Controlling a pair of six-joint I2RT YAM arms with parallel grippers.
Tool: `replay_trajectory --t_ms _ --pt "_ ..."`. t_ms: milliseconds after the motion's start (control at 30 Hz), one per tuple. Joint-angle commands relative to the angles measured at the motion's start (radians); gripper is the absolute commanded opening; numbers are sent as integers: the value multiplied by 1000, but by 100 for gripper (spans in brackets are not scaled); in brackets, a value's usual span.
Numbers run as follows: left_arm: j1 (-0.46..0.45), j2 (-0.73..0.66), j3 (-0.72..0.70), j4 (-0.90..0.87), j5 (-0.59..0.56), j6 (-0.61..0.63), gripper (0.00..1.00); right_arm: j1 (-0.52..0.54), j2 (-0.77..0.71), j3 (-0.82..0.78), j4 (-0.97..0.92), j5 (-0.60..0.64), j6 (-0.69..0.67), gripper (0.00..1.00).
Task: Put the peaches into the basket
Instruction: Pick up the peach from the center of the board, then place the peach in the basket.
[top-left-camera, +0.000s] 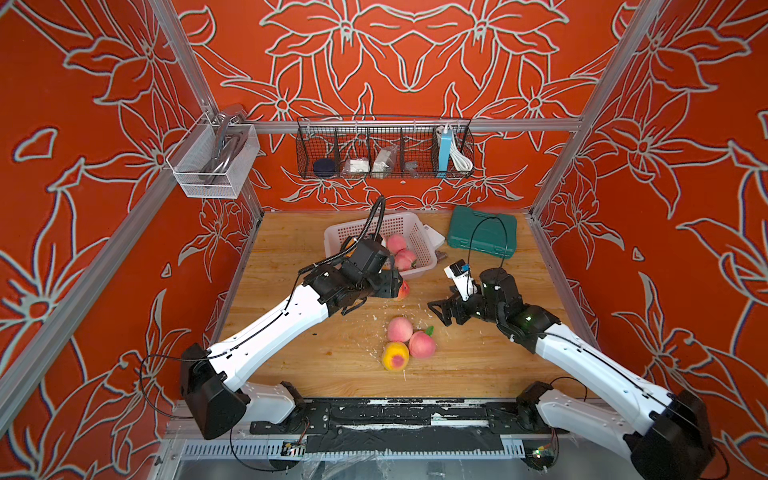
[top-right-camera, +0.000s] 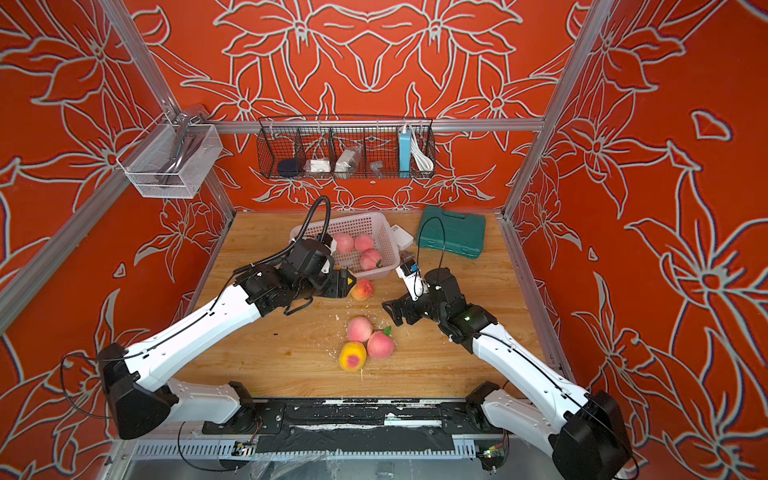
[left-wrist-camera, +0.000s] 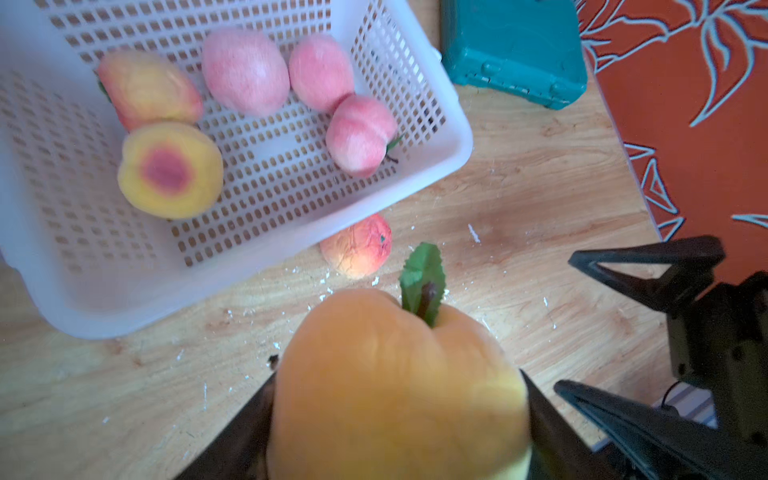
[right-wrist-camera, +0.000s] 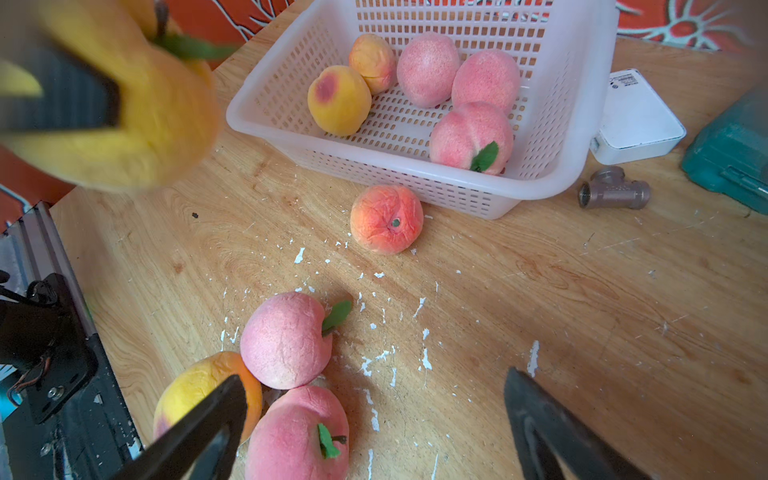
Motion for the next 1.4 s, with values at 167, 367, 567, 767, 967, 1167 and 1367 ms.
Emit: replay_trajectory --t_ms 167,367,567,767,967,1167,1367 --pt "145 169 130 -23 -8 125 61 -4 -14 -10 -8 12 -12 99" --pt "208 270 190 10 8 170 61 -4 -12 -9 -9 20 -18 99" --pt "255 340 222 31 32 170 61 -4 -14 -15 -1 16 -16 99" --pt "265 419 271 57 6 188 61 -4 4 -14 10 -5 -6 99" --pt "265 525 383 23 -26 202 61 -4 1 -11 0 3 -6 99" --pt "265 628 494 -46 -45 215 62 -4 3 -14 -2 3 -3 99" --pt "265 689 521 -71 -30 207 62 -4 4 -11 -8 7 -3 99"
